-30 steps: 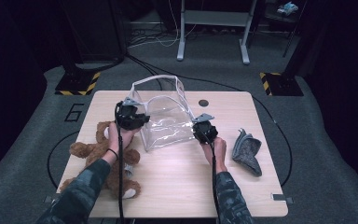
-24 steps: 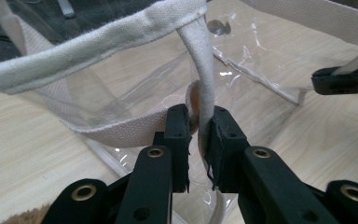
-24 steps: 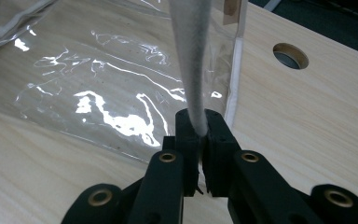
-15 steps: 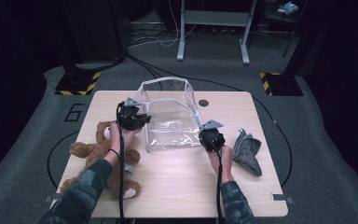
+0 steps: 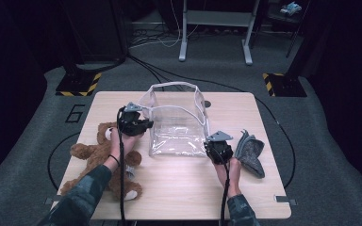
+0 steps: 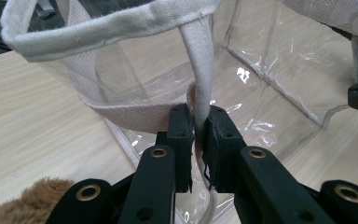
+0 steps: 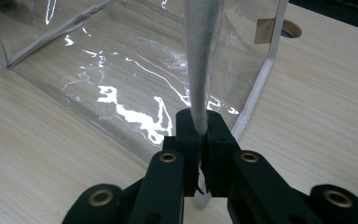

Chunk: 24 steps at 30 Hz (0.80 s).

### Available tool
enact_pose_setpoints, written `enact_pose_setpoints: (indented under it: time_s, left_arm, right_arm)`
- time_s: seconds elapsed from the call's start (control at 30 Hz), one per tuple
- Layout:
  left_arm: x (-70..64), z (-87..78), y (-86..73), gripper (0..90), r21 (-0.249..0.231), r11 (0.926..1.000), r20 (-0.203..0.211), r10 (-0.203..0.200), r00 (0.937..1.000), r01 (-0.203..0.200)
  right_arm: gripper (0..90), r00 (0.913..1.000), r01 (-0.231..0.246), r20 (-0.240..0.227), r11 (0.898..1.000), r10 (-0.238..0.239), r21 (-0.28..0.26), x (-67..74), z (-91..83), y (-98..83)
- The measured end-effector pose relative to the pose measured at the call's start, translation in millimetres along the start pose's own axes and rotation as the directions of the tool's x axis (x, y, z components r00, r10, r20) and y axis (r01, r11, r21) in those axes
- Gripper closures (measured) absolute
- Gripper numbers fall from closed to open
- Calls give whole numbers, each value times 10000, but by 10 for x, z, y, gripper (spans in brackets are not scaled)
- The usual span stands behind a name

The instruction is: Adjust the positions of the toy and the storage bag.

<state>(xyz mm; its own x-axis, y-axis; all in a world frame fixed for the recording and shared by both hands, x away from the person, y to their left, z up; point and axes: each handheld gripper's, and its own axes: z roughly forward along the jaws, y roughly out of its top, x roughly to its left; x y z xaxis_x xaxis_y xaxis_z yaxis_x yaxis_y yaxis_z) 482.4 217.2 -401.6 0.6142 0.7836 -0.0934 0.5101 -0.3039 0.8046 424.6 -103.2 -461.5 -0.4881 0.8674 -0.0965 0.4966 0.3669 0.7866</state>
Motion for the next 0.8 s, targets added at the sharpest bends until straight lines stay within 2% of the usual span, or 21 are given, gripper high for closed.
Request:
enact_pose_setpoints:
  time_s: [0.03,0.13,0.27,0.3,0.37,0.4,0.47,0.5,0.67,0.73,0.8]
  left_arm:
    - [-7,-16,-9,811,30,10000,24,52,10000,-52]
    - [-53,-35,-39,812,-87,9999,56,75,10000,-74]
    - [-88,-69,-67,812,-71,9999,206,155,9997,-153]
    - [-101,-76,-75,812,-89,9999,256,104,9996,-102]
    - [-127,-94,-90,812,-113,9999,296,79,9995,-76]
    - [-153,-95,-99,812,-195,9998,323,-58,9995,65]
    - [-182,-111,-109,812,-161,9997,301,195,9994,-190]
    - [-191,-121,-115,811,-137,9997,360,210,9991,-205]
    - [-204,-156,-162,812,-225,9997,465,128,9988,-117]
    - [-228,-175,-178,812,-261,9997,513,45,9987,-31]
    - [-259,-199,-190,812,-219,9996,520,168,9985,-156]
  right_arm:
    - [864,9999,113,-79,9999,-113,4,-8,-19,-12]
    - [864,9999,-39,-166,10000,38,-88,-4,-66,-53]
    - [864,9998,10,-182,9997,-14,-224,0,-127,-113]
    - [864,9998,68,-202,9996,-74,-272,-9,-140,-124]
    - [864,9996,-113,-259,9996,106,-264,-12,-164,-142]
    - [864,9997,-52,-226,9996,46,-290,-15,-173,-150]
    - [864,9996,-94,-261,9996,87,-276,-11,-187,-165]
    - [864,9997,3,-245,9996,-10,-269,-11,-197,-170]
    - [864,9992,-240,-336,9991,228,-346,6,-262,-225]
    - [865,9993,-145,-340,9991,131,-409,13,-292,-250]
    - [864,9992,-150,-371,9992,136,-380,23,-325,-273]
